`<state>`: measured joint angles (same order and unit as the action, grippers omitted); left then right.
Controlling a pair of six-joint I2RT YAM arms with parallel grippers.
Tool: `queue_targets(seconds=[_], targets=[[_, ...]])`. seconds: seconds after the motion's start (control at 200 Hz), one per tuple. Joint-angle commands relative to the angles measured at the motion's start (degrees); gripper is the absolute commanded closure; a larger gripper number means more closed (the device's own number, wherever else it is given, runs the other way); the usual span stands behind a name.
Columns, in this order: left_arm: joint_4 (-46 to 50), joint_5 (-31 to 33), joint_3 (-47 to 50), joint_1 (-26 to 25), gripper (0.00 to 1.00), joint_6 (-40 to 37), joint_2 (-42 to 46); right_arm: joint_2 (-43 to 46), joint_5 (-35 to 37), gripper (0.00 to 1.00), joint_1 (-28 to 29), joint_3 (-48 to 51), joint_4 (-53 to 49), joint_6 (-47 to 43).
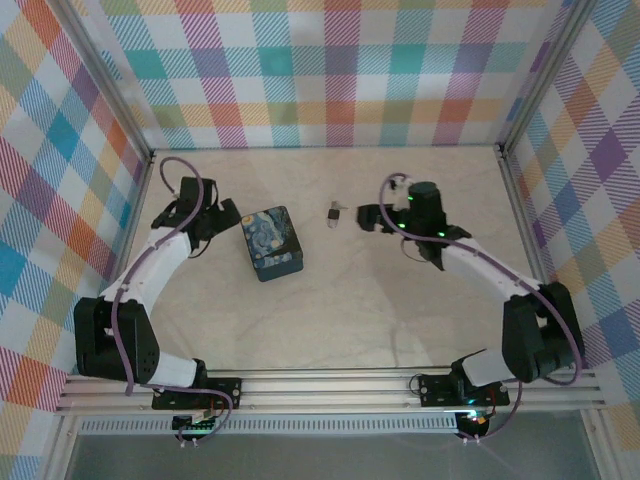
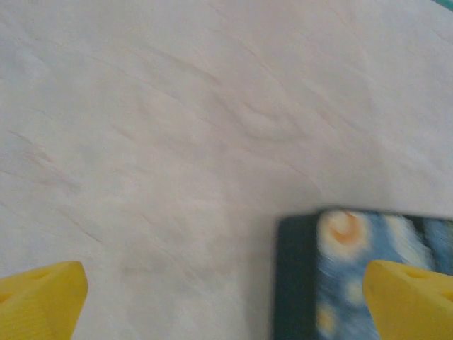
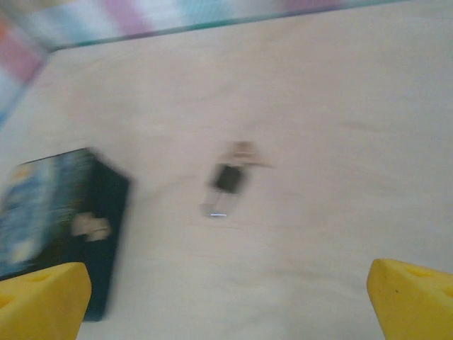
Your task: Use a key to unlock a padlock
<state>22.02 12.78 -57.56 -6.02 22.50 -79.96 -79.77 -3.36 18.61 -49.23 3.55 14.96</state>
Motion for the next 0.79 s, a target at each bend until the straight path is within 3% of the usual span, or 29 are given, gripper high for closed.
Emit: queue_targets(seconds=[0.0,0.135,0.265,0.445,0.58,0.655,0.79], targets=[[-21.9,9.2,12.8,0.7,0.01,-10.3,2.9,3.9,6.0,0.00,-6.7,6.2,-0.4,-2.8],[-35.0,9.6,23.1,0.7,0.01,-18.8,4.7,7.1,8.4,0.00,-12.6,13.1,3.6,-4.5],[-46.6,5.8,30.1,0.6,0.06,-19.7,3.2,6.3,2.8,0.00,-18.5,16.4,11.7,-6.2],[-55.8,3.6,31.8,0.7,0.00,-20.6,-0.4,-3.1,2.2,0.00,-20.4,17.5,21.3,-12.5],[-64.4,3.0,32.9,0.7,0.00,-21.5,-6.5,-8.6,-6.2,0.00,-21.6,16.5,28.1,-13.0],[-71.7,2.5,35.0,0.6,0.00,-22.3,-9.9,-7.6,-7.4,0.00,-21.6,18.0,29.6,-13.5],[-70.3,2.7,34.6,0.4,0.00,-22.1,-9.6,-6.4,-9.1,0.00,-21.0,23.7,38.8,-15.5]])
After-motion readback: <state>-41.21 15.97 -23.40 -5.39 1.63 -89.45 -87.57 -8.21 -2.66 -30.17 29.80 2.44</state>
